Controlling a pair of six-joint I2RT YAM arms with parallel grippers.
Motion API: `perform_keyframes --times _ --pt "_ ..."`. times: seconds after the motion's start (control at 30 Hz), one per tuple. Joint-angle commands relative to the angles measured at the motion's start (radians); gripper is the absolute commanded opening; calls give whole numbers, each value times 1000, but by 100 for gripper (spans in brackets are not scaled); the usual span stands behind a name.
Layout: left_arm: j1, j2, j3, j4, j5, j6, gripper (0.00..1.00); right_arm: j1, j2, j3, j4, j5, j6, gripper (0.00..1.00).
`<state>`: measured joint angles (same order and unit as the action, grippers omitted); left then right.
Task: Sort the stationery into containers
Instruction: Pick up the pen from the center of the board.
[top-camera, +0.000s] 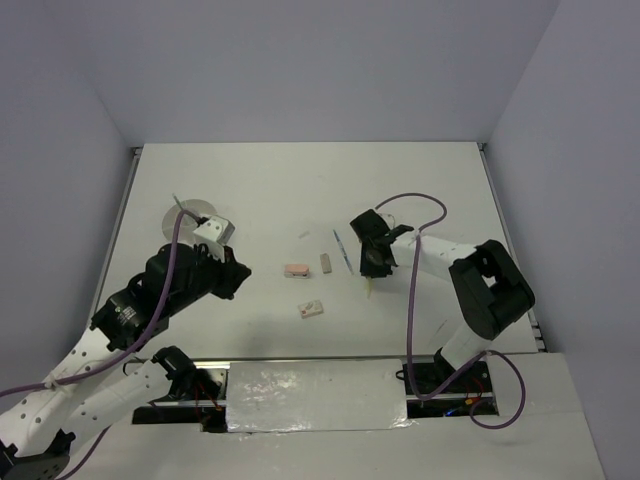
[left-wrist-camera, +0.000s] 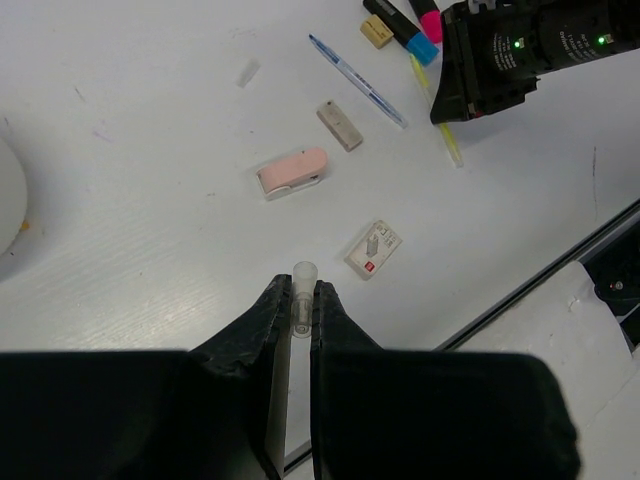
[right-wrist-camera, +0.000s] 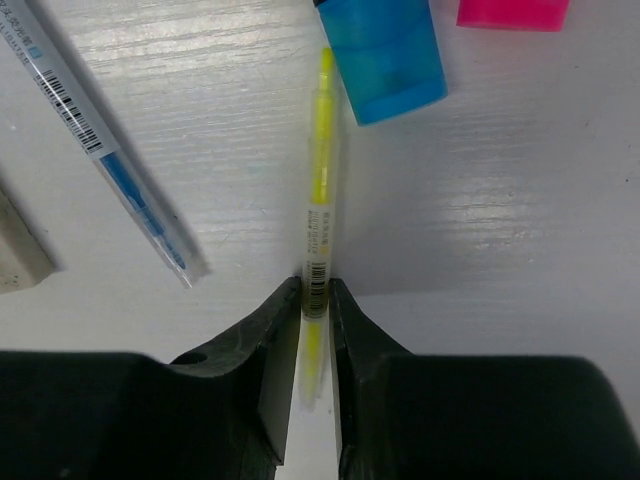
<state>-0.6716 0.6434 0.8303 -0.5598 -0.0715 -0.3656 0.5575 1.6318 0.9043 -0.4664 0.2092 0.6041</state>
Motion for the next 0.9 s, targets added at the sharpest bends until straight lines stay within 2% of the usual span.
perform_keyframes --times 0.0,0.03,0.07,0.33,0.5,0.6,0.73,0.77,0.87 --pt "1 -8 4 41 22 14 0 -7 5 -25 58 -17 -3 24" --pt "1 -7 6 41 29 16 0 -5 2 -31 63 -21 0 7" --pt "1 -4 6 40 30 16 0 -7 -9 -48 69 -21 12 4" --pt "0 -2 4 60 74 30 0 30 -143 -119 66 -13 42 0" --pt "1 19 21 118 339 62 0 120 -333 -70 -67 4 -64 0" --pt "0 32 59 133 438 71 0 218 -409 -30 -174 -14 -165 0" --pt "3 99 150 78 394 103 0 375 -512 77 -314 -100 -358 0" --pt "3 134 182 81 383 112 0 454 -521 94 -331 -120 -391 0" --pt "42 243 274 51 332 122 0 557 -529 146 -391 -102 -492 0"
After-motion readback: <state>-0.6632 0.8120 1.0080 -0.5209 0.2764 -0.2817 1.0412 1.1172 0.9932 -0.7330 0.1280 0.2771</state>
